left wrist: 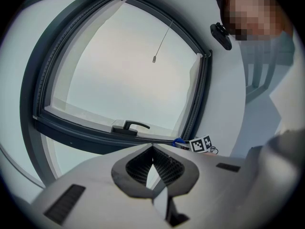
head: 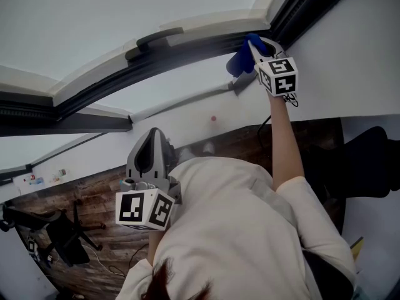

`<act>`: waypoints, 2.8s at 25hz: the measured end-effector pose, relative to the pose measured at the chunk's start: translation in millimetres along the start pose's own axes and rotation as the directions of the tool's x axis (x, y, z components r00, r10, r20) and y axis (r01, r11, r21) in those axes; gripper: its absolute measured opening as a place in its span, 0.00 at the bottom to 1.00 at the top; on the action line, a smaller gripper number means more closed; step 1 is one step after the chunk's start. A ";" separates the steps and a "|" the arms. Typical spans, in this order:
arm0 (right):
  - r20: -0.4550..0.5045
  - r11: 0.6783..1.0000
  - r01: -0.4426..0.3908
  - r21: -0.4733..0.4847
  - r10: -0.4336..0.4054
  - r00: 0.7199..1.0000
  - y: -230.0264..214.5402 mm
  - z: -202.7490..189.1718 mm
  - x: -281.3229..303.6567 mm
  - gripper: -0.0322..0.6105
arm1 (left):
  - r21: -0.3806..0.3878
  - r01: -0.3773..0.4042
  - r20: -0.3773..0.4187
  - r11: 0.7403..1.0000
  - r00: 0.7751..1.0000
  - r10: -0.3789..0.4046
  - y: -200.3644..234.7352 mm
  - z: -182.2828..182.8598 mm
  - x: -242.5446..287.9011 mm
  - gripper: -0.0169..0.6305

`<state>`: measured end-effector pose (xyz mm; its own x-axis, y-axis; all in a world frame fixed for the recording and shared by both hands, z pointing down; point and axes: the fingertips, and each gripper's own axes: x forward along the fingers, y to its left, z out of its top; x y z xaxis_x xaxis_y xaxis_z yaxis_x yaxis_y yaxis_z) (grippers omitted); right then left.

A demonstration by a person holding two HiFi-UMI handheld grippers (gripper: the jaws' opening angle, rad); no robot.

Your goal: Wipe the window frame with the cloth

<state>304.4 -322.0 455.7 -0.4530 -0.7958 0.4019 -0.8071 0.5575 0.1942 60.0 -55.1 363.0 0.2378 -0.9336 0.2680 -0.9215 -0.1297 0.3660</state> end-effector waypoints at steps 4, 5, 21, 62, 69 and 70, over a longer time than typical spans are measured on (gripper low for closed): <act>-0.006 1.000 0.018 0.002 -0.018 1.000 -6.8 -2.1 -1.7 0.12 | -0.001 -0.004 0.003 1.000 1.000 0.004 1.5 0.8 -0.7 0.04; -0.007 1.000 0.023 0.003 -0.023 1.000 -8.4 -2.7 -2.1 0.12 | -0.001 -0.004 0.003 1.000 1.000 0.004 1.7 0.8 -0.8 0.03; -0.044 0.993 0.115 -0.010 -0.115 0.992 -38.9 -14.6 -9.4 0.12 | -0.008 -0.017 0.000 1.000 1.000 0.017 5.7 -0.3 -4.5 0.03; 0.197 0.953 -0.014 0.303 -0.048 0.979 77.2 -1.4 -146.6 0.12 | 0.107 0.231 -0.104 0.967 0.970 -0.220 -8.5 6.9 27.2 0.03; 0.280 0.845 -0.049 0.532 -0.122 0.952 179.9 2.1 -240.8 0.12 | 0.134 0.418 -0.172 0.898 0.903 -0.395 -21.4 14.1 10.3 0.03; 0.269 0.839 -0.032 0.542 -0.138 0.953 191.4 0.4 -248.7 0.12 | 0.138 0.429 -0.179 0.893 0.897 -0.403 -17.6 14.9 3.5 0.03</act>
<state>262.4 -17.5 392.6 -0.4225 -0.8989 0.1159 -0.8686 0.3651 -0.3351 72.5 -61.0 344.2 0.6400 -0.7257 0.2527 -0.7632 -0.5621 0.3187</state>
